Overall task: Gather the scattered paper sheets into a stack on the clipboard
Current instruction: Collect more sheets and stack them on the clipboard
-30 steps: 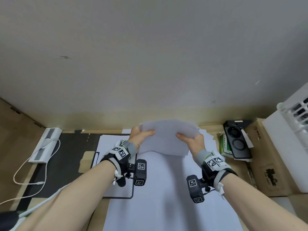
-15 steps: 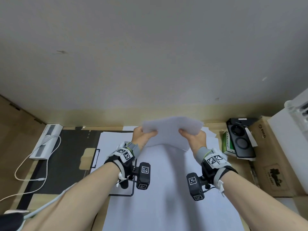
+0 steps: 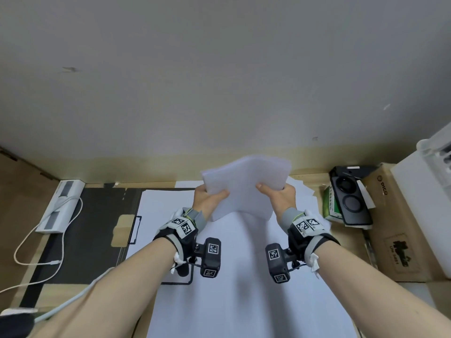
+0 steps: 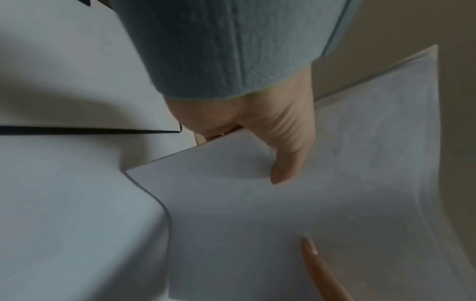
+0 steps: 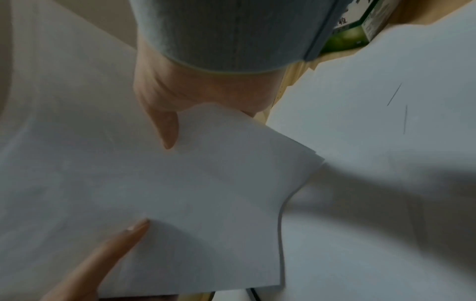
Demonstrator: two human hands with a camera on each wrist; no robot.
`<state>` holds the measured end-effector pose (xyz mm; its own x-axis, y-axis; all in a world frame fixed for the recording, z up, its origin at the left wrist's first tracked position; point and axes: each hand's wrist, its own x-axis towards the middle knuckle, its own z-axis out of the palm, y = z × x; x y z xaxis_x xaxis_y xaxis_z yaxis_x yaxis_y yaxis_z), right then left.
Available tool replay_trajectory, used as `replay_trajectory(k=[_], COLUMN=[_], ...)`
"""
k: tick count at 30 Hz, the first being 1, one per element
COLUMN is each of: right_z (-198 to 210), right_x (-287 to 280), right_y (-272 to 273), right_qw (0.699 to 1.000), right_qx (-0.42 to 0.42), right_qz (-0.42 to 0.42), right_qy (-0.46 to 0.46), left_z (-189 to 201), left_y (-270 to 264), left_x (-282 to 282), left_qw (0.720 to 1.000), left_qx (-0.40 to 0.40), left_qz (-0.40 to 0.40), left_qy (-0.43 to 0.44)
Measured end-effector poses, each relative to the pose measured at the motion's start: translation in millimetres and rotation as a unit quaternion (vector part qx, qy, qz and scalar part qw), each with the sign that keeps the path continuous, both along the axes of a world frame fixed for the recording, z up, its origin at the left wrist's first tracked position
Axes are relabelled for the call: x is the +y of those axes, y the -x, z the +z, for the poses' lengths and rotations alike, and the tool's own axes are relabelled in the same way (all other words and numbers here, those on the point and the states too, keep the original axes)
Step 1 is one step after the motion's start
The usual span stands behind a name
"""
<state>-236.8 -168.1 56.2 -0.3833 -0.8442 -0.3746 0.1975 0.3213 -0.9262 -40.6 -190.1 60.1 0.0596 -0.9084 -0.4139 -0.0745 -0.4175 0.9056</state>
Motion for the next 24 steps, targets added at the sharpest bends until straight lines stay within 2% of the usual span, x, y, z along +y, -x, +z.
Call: replay_trajectory(k=[3, 7, 11, 14, 18, 21, 24], right_z=[-5.6, -21.5, -20.6, -27.4, -56.2, -92.3, -121.7], right_x=[-1.4, 11.0, 20.1, 34.8, 68.6, 87.5, 94.0], right_y=[0.6, 5.1, 9.5, 13.2, 26.7, 35.3, 40.2], right_qw=[1.0, 0.998, 0.999, 0.996, 0.986, 0.976, 0.963], right_qx=[-0.002, 0.023, 0.014, 0.024, 0.015, 0.006, 0.048], right_qz=[0.006, 0.029, -0.008, 0.007, 0.043, 0.024, -0.079], right_qy=[-0.008, -0.042, -0.05, -0.08, -0.161, -0.216, -0.255], left_z=[-3.2, -20.5, -23.4, -33.8, -62.9, -86.2, -100.3], left_y=[2.1, -1.0, -0.7, -4.3, -7.6, -16.5, -33.3], left_x=[-2.2, 4.9, 14.8, 21.7, 37.3, 48.2, 55.2], left_qw=[1.0, 0.996, 0.998, 0.991, 0.968, 0.956, 0.942], left_qx=[-0.002, -0.06, -0.024, -0.025, -0.112, -0.208, -0.259], left_qz=[-0.002, -0.028, -0.035, -0.094, -0.188, -0.157, -0.093], left_qy=[-0.017, -0.053, -0.046, -0.091, -0.122, -0.134, -0.191])
